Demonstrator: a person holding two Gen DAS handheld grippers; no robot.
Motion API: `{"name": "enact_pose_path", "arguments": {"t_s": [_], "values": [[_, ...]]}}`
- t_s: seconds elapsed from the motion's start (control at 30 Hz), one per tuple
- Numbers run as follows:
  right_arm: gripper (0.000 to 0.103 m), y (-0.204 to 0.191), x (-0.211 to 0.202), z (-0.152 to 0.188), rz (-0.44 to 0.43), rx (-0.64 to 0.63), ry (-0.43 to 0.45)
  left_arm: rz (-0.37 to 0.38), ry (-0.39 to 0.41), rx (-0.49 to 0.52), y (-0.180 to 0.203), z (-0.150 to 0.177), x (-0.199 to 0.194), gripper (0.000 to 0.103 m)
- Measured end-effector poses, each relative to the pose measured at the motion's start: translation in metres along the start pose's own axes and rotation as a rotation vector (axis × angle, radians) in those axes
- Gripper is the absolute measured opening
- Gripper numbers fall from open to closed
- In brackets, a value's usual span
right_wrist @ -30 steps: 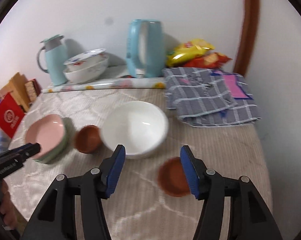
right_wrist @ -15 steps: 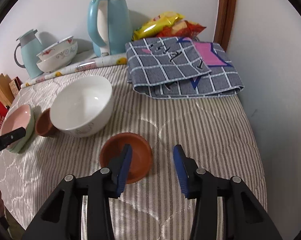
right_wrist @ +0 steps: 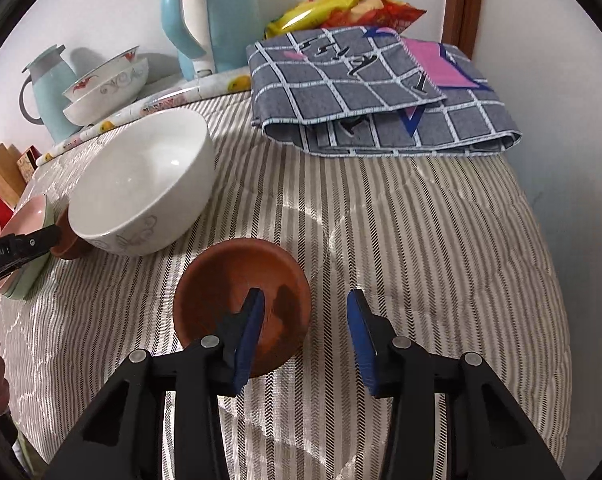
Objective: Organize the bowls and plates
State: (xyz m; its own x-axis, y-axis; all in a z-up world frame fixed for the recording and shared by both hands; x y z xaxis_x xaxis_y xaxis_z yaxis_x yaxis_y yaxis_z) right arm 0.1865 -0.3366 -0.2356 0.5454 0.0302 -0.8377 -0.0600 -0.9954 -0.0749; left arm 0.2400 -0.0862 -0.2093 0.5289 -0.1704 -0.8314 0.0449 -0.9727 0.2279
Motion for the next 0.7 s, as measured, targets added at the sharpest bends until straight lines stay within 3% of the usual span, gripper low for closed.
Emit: {"name": "enact_pose_path", "arguments": {"t_s": [0.7], "values": [[0.043, 0.004, 0.006, 0.006, -0.027, 0.058, 0.024, -0.004, -0.041, -0.018, 0.001, 0.0, 0.025, 0.036]]}}
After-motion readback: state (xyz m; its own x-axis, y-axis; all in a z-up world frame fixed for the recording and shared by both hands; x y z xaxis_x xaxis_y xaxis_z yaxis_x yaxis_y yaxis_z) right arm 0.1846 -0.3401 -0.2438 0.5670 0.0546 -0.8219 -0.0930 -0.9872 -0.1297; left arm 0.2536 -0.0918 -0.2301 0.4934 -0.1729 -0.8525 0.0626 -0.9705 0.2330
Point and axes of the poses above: each gripper's, at about its wrist camera, not at the fingertips, and x roughly the way its jaws point, y to its right, z to its underside, the point moved 10 cm from there along x, roughly the way its jaws point, and after that the axes turned 1 degree about y, right-handed, at the moved point
